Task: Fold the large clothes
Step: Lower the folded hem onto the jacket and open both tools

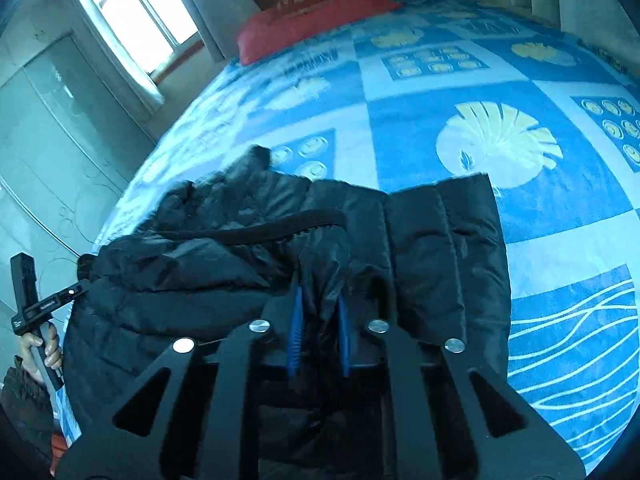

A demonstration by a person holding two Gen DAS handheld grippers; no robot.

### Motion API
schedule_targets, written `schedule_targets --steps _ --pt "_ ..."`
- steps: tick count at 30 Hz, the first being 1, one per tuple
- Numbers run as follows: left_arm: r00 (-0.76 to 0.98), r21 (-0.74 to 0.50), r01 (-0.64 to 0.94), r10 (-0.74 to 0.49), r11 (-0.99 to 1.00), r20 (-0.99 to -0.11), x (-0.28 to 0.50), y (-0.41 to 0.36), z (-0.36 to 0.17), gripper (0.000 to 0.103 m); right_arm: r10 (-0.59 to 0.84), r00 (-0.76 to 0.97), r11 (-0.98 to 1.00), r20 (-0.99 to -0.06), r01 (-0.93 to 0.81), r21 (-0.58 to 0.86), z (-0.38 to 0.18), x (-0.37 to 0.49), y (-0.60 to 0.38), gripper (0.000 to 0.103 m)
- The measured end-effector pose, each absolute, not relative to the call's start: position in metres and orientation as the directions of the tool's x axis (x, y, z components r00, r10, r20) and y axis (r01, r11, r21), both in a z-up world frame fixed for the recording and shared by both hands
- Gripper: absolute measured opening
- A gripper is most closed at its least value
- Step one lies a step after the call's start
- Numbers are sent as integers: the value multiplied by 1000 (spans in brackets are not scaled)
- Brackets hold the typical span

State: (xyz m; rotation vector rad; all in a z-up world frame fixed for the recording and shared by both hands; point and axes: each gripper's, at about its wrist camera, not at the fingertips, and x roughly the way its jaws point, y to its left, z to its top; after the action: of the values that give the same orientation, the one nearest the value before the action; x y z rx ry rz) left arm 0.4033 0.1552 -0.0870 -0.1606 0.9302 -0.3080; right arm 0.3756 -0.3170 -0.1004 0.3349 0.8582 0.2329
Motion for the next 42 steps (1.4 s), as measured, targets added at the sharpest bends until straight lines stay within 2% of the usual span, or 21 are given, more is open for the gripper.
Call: schedule_targets --steps 5,8,12,16,21,27,30,32,33,35,37,38,42 --pt "631 -205 228 -305 952 -713 395 145 -54 18 299 717 938 -629 -99 332 -61 364 -312 11" --pt "669 -196 203 -282 959 -688 408 142 -35 17 263 769 947 -582 -90 309 -39 375 -313 11" --pt "700 -173 137 -219 975 -680 448 133 -27 17 206 791 956 -577 -37 290 -33 414 -312 11" --pt "692 -116 77 -137 990 -709 487 119 -44 17 147 757 966 -636 27 256 -60 461 -304 11" --pt "643 -32 40 -51 999 -764 519 107 -92 17 103 689 968 -717 95 230 -110 489 -308 11" --pt "635 -14 36 -34 999 -772 527 103 -118 18 118 637 956 -762 135 261 -147 504 -318 15" --pt "631 -47 22 -50 999 -774 528 107 -130 20 118 634 954 -764 143 265 -155 505 -318 17" --pt "623 -55 25 -58 998 -780 530 108 -131 23 112 627 955 -771 147 257 -155 506 -317 18" --pt "616 -70 25 -70 997 -785 530 111 -131 27 116 621 953 -775 150 263 -154 506 -318 20" --pt "615 -117 10 -98 993 -783 528 121 -125 34 126 620 949 -774 152 276 -148 503 -321 27" --pt "630 -143 -31 -92 989 -771 519 134 -114 52 114 635 949 -764 158 273 -136 494 -324 41" --pt "647 -147 -66 -70 987 -759 511 143 -105 56 104 657 949 -747 160 273 -126 487 -325 43" --pt "731 -205 -154 -28 966 -682 482 163 -69 58 128 707 954 -695 105 282 -95 467 -309 43"
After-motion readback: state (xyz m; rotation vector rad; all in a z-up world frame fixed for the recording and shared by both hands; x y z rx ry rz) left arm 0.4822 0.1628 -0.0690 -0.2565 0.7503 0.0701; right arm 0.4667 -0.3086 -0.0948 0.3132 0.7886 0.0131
